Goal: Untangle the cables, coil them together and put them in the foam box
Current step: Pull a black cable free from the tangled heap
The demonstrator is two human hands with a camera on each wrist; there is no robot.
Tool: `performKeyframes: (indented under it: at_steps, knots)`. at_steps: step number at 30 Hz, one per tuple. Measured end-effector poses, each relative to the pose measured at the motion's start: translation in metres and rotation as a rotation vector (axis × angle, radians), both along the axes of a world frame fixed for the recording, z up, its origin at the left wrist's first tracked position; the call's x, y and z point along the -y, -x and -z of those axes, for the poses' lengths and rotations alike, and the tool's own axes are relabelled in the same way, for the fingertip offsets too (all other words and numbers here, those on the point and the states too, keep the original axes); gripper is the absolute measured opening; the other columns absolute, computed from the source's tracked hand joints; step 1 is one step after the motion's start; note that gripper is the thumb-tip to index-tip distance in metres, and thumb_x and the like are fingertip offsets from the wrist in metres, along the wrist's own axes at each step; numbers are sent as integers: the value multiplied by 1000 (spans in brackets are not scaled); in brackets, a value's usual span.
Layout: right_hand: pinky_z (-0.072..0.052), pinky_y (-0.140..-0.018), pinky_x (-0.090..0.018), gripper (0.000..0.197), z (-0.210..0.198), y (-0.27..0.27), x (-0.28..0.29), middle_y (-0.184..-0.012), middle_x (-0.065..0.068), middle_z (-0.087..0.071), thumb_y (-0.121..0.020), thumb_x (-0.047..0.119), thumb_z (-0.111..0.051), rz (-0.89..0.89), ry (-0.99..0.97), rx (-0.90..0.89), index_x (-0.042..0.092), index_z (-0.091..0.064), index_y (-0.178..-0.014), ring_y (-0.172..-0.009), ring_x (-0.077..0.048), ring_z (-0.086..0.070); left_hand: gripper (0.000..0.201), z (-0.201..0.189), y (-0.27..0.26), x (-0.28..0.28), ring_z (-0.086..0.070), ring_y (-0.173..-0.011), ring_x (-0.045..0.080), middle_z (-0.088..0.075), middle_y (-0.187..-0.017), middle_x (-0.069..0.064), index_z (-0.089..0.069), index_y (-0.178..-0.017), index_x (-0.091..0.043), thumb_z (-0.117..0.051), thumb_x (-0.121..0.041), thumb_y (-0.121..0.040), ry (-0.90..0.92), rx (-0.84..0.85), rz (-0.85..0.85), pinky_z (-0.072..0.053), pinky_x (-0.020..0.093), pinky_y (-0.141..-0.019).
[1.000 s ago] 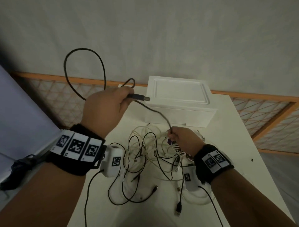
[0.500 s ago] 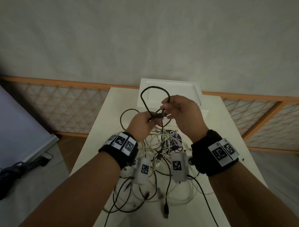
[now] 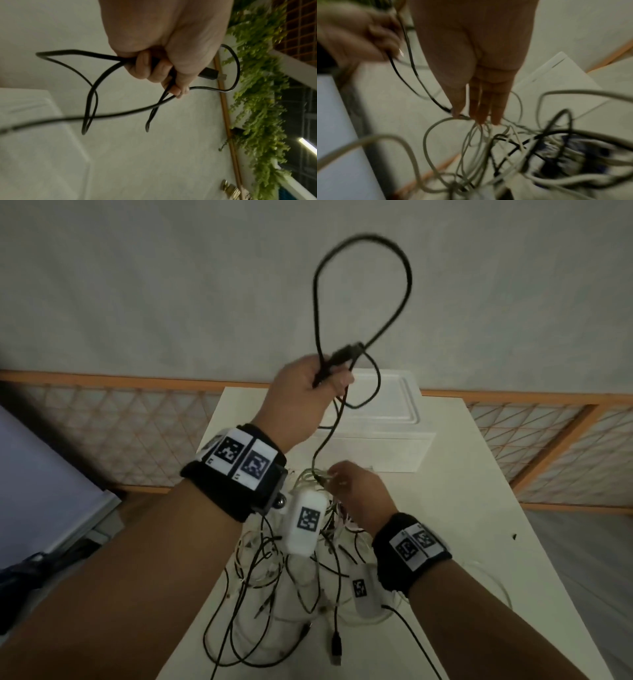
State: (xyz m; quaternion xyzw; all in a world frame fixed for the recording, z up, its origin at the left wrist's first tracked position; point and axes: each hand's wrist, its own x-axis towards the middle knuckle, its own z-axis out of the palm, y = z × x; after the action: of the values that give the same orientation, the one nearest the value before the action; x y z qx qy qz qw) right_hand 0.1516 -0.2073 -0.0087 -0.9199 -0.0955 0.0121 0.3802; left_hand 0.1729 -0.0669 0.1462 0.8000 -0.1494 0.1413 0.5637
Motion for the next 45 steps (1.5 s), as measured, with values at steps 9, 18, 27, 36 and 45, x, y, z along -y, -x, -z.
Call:
performKeyframes:
  at_steps: [9,18,27,36,45]
  knots:
    - [-55,-72,-25,67,-52,22,-6,-115,10,-57,-77,46,-74,-56,-379,-85,31,-39,-133,-91,-6,-62,15,1,6,-8,-60,-71,0,-65,-69,-14,-61,-76,-30,-64,-25,-90,55,-59,-9,-46,23,-76]
    - [-50,-61,-31,58,-80,41,18,-78,-9,-69,-95,59,-33,216,-1249,-179,9,-55,-116,-62,-20,-63,29,34,15,-29,-64,-61,17,-70,-93,5,-59,-125,-23,-46,-33,-100,-265,-389,131,-46,29,-57]
    - [-56,-73,-33,47,-74,56,-3,-109,-11,-63,-79,7,-70,86,-1193,-250,9,-54,-123,-87,-22,-65,14,57,37,-40,-66,-67,16,-72,-90,11,-56,-105,-7,-61,-10,-93,-35,-553,96,-53,24,-60]
    - [-34,-105,-26,61,-64,65,-50,-130,-8,-43,-71,14,-73,153,-158,482,9,-46,-125,-122,-20,-39,9,64,52,-44,-67,-90,7,-75,-91,-8,-77,-87,-27,-75,-21,-82,176,-514,15,-46,29,-94]
    - [-37,-111,-41,89,-70,63,-72,-154,-12,-28,-88,1,-51,-337,-724,88,26,9,-149,-138,-17,-37,9,41,62,-33,-62,-96,12,-71,-93,-9,-73,-91,-24,-65,-20,-90,624,-332,-1,-45,43,-96]
